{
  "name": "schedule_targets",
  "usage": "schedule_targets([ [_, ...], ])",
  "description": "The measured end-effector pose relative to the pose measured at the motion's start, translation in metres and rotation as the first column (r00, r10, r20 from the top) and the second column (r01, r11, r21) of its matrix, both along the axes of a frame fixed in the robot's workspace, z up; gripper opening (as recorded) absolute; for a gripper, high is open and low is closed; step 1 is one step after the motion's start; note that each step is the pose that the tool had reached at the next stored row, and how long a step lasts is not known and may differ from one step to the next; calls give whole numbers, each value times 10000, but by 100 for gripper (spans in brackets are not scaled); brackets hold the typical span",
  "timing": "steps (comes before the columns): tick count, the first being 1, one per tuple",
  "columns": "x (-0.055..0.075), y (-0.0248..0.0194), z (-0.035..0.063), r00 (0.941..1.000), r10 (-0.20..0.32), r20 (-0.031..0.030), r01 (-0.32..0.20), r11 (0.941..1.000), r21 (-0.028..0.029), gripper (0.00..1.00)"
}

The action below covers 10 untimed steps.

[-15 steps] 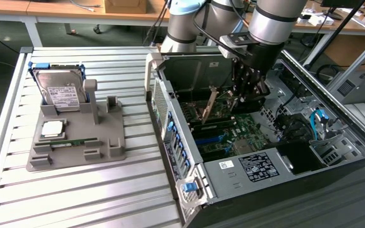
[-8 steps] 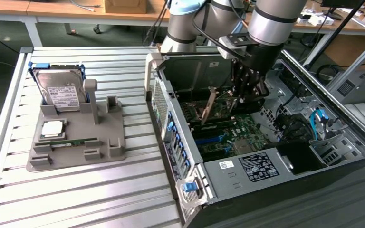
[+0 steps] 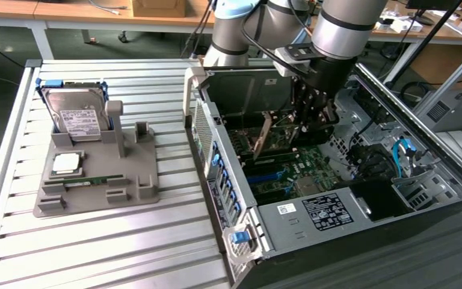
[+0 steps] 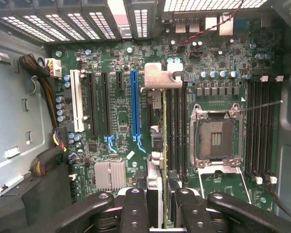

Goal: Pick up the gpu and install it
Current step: 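Insert the gpu into the slot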

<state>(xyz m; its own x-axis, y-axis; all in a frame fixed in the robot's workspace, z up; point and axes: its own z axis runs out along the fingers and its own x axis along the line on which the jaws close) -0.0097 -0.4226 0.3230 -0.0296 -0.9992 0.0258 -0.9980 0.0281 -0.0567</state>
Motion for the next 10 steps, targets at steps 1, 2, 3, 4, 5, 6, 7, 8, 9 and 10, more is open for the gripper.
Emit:
schedule_targets([
  [1, -4, -4, -2, 10000, 0, 0, 0, 10000, 0, 27],
  [2, -5, -7, -3, 10000, 1, 0, -1, 10000, 1, 27],
  [3, -7, -8, -3, 10000, 1, 0, -1, 10000, 1, 27],
  [4, -8, -10, -3, 10000, 0, 0, 0, 10000, 0, 27],
  [5, -10, -12, -4, 10000, 0, 0, 0, 10000, -1, 27],
  [6, -11, -14, -5, 10000, 0, 0, 0, 10000, 0, 27],
  [7, -12, -16, -6, 10000, 1, 0, -1, 10000, 0, 27],
  [8, -13, -18, -7, 10000, 1, 0, -1, 10000, 0, 27],
  [9, -14, -20, -8, 10000, 0, 1, 0, 10000, 1, 27],
  [10, -16, -22, -8, 10000, 1, 0, -1, 10000, 1, 27],
])
